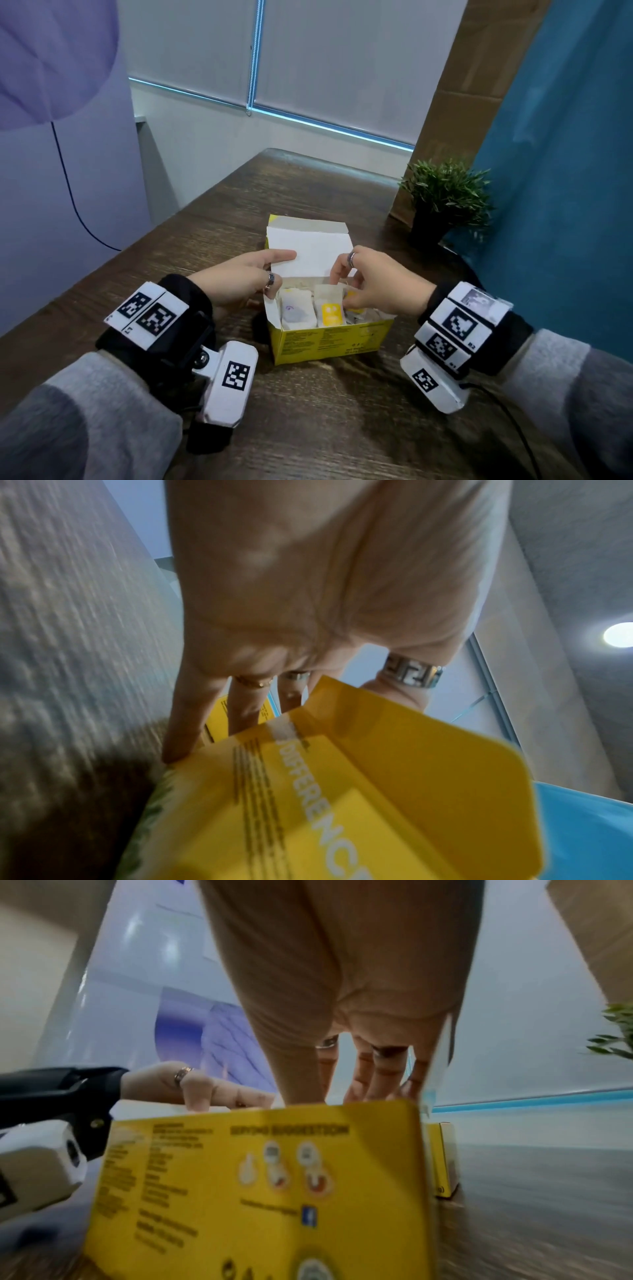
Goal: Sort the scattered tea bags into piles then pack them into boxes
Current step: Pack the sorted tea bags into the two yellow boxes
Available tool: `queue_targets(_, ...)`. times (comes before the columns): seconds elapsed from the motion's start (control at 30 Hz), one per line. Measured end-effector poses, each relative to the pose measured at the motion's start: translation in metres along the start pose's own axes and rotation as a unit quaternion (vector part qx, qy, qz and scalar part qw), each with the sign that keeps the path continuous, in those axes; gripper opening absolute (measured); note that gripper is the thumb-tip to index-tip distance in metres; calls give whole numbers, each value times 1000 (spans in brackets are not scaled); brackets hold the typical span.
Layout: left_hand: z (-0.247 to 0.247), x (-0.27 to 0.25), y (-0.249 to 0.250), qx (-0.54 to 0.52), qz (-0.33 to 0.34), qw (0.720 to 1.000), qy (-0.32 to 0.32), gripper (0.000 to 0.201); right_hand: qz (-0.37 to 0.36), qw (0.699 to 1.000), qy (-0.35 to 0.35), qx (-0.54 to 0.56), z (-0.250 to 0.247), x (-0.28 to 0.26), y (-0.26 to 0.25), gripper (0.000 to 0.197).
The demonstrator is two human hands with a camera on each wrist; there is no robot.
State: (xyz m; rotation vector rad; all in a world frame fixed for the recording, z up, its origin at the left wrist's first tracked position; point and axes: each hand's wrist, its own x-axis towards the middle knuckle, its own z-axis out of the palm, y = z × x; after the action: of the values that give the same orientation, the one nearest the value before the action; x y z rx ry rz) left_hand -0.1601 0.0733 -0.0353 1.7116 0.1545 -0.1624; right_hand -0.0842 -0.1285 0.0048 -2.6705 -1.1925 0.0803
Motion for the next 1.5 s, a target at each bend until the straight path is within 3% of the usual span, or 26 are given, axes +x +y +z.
queue_targets(0.13, 0, -2, 0, -6, 0, 1000, 2, 84, 13, 998, 53, 39, -8, -5, 2, 8)
queue_targets(0.27, 2, -2, 1, -6, 3, 1000, 2, 83, 31, 998, -4, 46, -6, -7, -3, 25)
queue_targets(0.33, 1, -2, 1, 2, 0, 1000, -1, 83, 30, 999, -29, 25, 0, -5, -6, 22)
queue_targets(0.47, 2, -2, 1, 7, 16, 1000, -5, 70, 51, 998, -42, 3, 1, 2, -1, 30)
queue_targets(0.6, 4, 0, 0, 13, 20, 1000, -6, 70, 83, 993, -37, -80, -1, -6, 5, 25)
queue_targets(0.7, 5, -5, 3, 38, 19, 999, -12, 75, 76, 997, 14, 2, -7, -13, 15, 31)
queue_targets(0.8, 2, -13, 9, 107, 16, 994, -28, 84, 124, 990, 48, 45, -17, -23, 27, 30)
queue_targets(0.9, -2, -20, 15, 160, 19, 987, -7, 74, 170, 981, -11, 91, -15, -36, 40, 40)
queue_targets(1.03, 4, -28, 19, 215, 17, 976, 6, 66, 180, 948, -45, 258, -10, -52, 44, 27)
queue_targets(1.2, 28, -22, 29, 244, 22, 969, 9, 63, 168, 945, -13, 280, -8, -68, 46, 30)
queue_targets(1.37, 64, -1, 43, 239, 37, 970, 5, 55, 197, 949, 40, 243, -10, -78, 59, 39)
queue_targets(1.5, 87, 15, 43, 199, 52, 979, 8, 52, 238, 933, 44, 266, -11, -85, 75, 43)
